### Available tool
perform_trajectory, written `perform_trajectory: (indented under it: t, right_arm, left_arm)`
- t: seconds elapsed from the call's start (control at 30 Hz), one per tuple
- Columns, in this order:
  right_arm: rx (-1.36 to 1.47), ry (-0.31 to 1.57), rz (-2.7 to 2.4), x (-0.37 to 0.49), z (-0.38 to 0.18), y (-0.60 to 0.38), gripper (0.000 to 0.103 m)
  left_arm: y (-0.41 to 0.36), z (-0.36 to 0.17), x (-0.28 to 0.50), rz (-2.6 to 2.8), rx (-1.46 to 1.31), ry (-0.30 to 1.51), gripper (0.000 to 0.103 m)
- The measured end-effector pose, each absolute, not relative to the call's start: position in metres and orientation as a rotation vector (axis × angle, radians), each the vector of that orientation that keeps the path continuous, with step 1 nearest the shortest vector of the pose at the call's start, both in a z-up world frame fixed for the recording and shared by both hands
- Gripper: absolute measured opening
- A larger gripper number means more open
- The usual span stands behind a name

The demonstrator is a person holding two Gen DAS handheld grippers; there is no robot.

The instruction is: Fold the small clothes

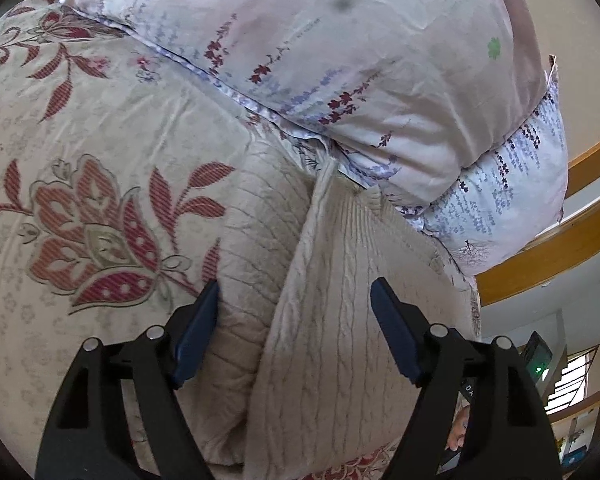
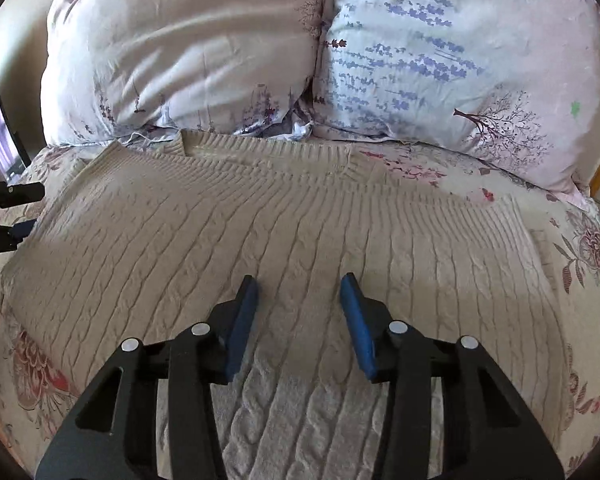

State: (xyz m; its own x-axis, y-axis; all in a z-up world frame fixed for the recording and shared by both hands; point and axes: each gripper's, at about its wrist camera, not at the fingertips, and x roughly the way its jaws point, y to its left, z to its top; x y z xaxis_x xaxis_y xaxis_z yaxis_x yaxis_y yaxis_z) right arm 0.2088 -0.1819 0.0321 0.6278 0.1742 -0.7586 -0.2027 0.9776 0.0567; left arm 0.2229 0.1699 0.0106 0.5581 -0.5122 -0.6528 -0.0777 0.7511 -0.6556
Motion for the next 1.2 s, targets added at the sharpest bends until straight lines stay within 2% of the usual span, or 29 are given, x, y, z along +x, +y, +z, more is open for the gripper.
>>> perform_trajectory:
  t: [0.4, 0.47, 0.53, 0.73, 1.2]
  right_arm:
    - [-0.032, 0.859, 0.223, 0.206, 0.033, -0.182, 0.046]
    - [-0.032, 0.857, 0.224, 0.207, 0.032, -0.182, 0.046]
    - [-0.031, 0.857, 0.224, 0.207, 0.032, -0.182, 0.046]
    - [-0.03, 0.858, 0.224, 0.206, 0.032, -0.182, 0.046]
    - [-0.03, 0.861, 0.243, 0.206, 0.033, -0.182, 0.047]
  left_arm:
    - [0.159, 0.006, 0.23, -0.287, -0.729, 0.972, 0.055]
    - [0.157, 0.005, 0.231, -0.292, -0.735, 0.979, 0.048]
    - [0.156, 0.001, 0.232, -0.304, -0.762, 0.995, 0.025]
    - [0.155, 0.013, 0.235, -0.373, -0.829, 0.955, 0.02]
    - [0.1, 0.077, 0.233, -0.583, -0.852, 0.801, 0.018]
